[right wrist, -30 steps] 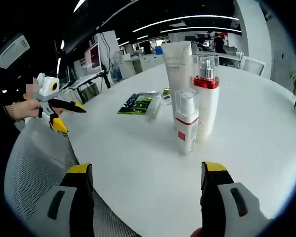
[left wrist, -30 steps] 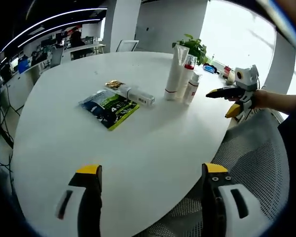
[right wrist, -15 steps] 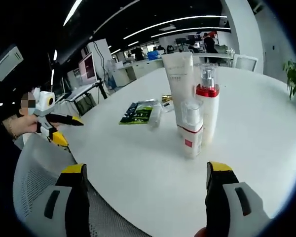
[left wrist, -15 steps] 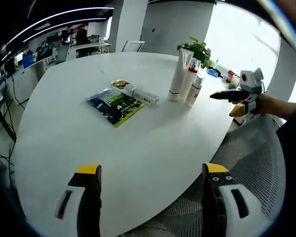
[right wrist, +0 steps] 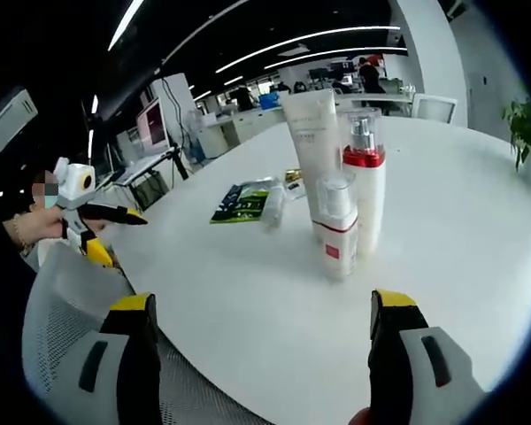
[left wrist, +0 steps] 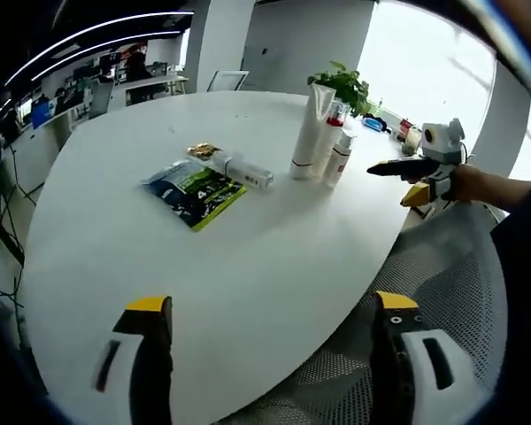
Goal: Arrange the skincare products in the storage area until every visible bottle or jar stands upright without overlapping.
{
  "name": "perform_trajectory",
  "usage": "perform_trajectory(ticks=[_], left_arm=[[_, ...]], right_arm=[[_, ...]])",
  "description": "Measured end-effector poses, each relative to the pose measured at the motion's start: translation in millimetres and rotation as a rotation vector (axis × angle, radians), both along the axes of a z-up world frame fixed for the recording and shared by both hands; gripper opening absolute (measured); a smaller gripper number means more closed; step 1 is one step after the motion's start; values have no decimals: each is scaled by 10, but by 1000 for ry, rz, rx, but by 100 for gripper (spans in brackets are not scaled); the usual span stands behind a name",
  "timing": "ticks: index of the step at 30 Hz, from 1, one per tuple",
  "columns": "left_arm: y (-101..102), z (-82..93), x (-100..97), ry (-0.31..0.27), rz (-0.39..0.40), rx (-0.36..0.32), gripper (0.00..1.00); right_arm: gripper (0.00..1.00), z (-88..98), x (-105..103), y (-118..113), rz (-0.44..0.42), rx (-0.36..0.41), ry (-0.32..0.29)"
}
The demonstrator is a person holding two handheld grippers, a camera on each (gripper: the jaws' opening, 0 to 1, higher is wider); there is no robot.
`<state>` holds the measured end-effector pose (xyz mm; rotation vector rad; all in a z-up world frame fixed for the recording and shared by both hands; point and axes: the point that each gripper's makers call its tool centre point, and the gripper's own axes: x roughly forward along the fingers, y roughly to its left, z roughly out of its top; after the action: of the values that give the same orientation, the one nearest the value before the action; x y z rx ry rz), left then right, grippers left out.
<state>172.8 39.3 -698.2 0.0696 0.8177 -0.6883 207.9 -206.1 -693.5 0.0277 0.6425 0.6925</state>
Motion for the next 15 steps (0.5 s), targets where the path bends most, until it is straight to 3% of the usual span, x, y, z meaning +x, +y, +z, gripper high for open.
perform_trajectory(ticks=[2, 6, 15], left_arm=[[-87, 73, 37, -56, -17, -34, 94], [-144, 139, 92, -88, 6, -55, 94], [-261, 145, 283, -101, 30, -59, 99]], right_arm=[[99, 2, -6, 27, 9, -1, 1], [99, -15, -34, 46, 25, -6, 4], [99, -22, -37, 46, 22, 1, 6]])
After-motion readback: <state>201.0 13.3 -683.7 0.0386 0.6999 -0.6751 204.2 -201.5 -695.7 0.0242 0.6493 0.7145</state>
